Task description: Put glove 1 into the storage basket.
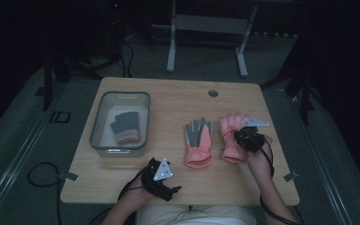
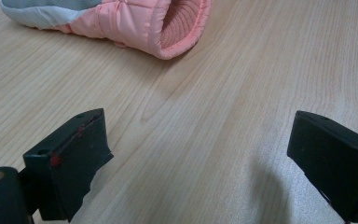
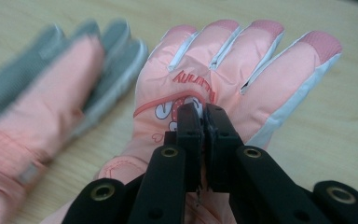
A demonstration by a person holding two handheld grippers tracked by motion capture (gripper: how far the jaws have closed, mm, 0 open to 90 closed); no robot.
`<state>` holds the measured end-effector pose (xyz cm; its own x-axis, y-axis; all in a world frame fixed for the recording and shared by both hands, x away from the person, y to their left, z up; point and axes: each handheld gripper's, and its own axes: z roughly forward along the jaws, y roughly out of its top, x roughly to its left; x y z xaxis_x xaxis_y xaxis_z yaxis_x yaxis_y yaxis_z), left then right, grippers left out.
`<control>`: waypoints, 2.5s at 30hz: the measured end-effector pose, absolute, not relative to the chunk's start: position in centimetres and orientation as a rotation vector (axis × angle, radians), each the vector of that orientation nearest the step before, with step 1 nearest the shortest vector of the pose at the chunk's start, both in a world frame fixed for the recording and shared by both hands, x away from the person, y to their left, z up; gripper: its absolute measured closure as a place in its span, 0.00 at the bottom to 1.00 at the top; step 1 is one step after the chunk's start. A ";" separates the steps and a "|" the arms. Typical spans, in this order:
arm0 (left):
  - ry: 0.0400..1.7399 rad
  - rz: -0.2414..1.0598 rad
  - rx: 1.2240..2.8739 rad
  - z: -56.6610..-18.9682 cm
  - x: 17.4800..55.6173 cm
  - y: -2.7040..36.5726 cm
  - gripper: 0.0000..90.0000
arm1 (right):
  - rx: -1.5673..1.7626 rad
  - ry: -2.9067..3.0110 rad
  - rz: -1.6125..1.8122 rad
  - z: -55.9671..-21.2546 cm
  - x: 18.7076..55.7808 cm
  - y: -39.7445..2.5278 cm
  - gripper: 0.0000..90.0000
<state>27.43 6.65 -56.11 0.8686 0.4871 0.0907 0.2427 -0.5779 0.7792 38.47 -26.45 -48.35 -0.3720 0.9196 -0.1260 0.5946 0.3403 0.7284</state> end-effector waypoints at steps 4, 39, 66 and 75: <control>0.529 0.371 2.202 -56.1 27.5 6.7 0.05 | 1.303 2.050 0.833 -46.7 38.1 -25.9 0.96; 0.512 0.373 2.206 -56.1 27.4 6.6 0.05 | 1.282 2.137 0.849 -46.6 37.4 -13.7 0.95; 0.518 0.374 2.210 -56.1 27.3 6.5 0.05 | 1.170 2.317 0.987 -47.3 37.7 -15.4 0.69; 0.519 0.375 2.210 -56.1 27.4 6.6 0.05 | 1.155 2.294 1.050 -45.9 37.5 -16.6 0.67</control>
